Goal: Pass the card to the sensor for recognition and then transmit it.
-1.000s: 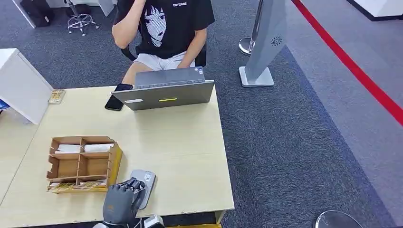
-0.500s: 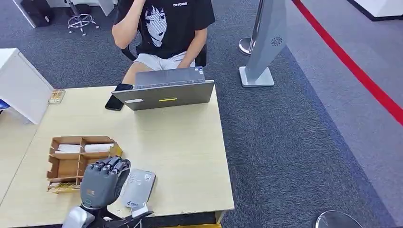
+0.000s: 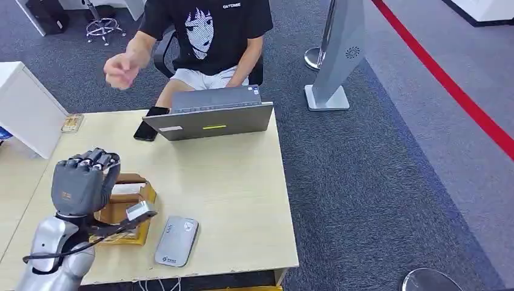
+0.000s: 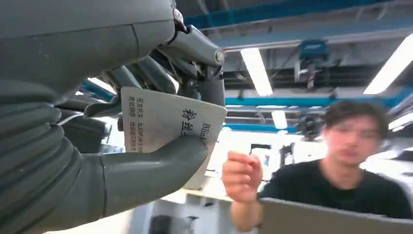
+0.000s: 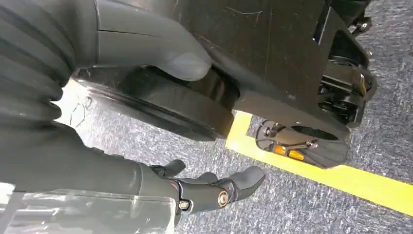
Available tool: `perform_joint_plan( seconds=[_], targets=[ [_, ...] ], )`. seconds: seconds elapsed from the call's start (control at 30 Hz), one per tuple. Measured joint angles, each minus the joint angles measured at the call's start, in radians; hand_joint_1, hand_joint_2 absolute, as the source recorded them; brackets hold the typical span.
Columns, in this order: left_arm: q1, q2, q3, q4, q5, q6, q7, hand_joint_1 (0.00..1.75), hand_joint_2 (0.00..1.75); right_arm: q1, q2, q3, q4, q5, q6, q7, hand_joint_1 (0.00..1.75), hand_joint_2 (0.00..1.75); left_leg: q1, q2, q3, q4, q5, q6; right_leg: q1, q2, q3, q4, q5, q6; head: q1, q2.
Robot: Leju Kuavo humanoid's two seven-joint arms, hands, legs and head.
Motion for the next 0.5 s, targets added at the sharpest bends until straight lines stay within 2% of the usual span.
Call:
perform_joint_plan(
  seconds=[0.2, 0.5],
  targets=[
    [-0.062, 0.003, 0.050, 0.171, 0.000, 0.010, -0.020, 1.75, 1.75, -0.003, 0.000, 0.001, 0.000, 0.010, 0.003, 0.002, 0.00, 1.75, 0.000, 0.000, 0.000, 0.000, 0.000, 0.000, 0.000, 0.001, 0.000, 0.000, 0.000, 0.000, 0.000, 0.000],
    [-0.065, 0.002, 0.058, 0.239, 0.000, 0.013, -0.026, 1.75, 1.75, -0.003, 0.000, 0.001, 0.000, 0.011, 0.003, 0.003, 0.00, 1.75, 0.000, 0.000, 0.000, 0.000, 0.000, 0.000, 0.000, 0.001, -0.001, 0.000, 0.000, 0.000, 0.000, 0.000]
  ],
)
